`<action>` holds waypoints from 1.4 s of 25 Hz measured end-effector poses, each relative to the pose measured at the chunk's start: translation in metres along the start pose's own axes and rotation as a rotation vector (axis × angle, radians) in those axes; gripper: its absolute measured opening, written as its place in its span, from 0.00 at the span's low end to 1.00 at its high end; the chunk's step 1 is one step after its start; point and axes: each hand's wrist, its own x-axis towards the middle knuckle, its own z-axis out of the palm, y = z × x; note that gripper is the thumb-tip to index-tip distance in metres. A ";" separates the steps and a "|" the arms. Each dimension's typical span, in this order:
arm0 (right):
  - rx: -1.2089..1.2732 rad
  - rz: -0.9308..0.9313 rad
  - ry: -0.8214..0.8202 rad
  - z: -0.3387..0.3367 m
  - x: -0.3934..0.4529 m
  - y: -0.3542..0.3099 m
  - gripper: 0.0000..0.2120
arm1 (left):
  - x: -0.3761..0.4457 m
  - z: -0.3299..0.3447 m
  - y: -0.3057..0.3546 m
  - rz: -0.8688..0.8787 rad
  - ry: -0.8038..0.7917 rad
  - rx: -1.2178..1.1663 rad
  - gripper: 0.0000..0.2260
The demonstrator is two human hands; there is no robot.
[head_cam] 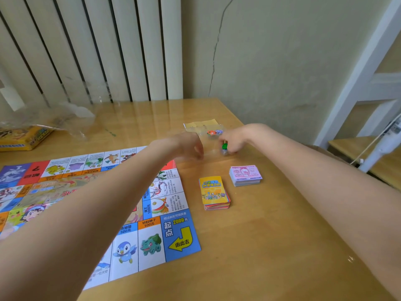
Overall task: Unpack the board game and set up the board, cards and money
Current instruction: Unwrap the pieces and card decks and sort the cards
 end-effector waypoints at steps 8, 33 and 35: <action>0.066 -0.066 -0.032 -0.005 -0.003 0.007 0.19 | -0.005 -0.005 -0.004 0.025 -0.034 0.029 0.11; 0.620 -0.154 0.004 -0.010 -0.009 0.012 0.15 | -0.008 -0.008 -0.006 -0.032 -0.062 0.032 0.13; 0.559 -0.125 -0.011 -0.013 -0.004 0.006 0.17 | -0.008 -0.008 -0.006 -0.033 -0.070 0.031 0.13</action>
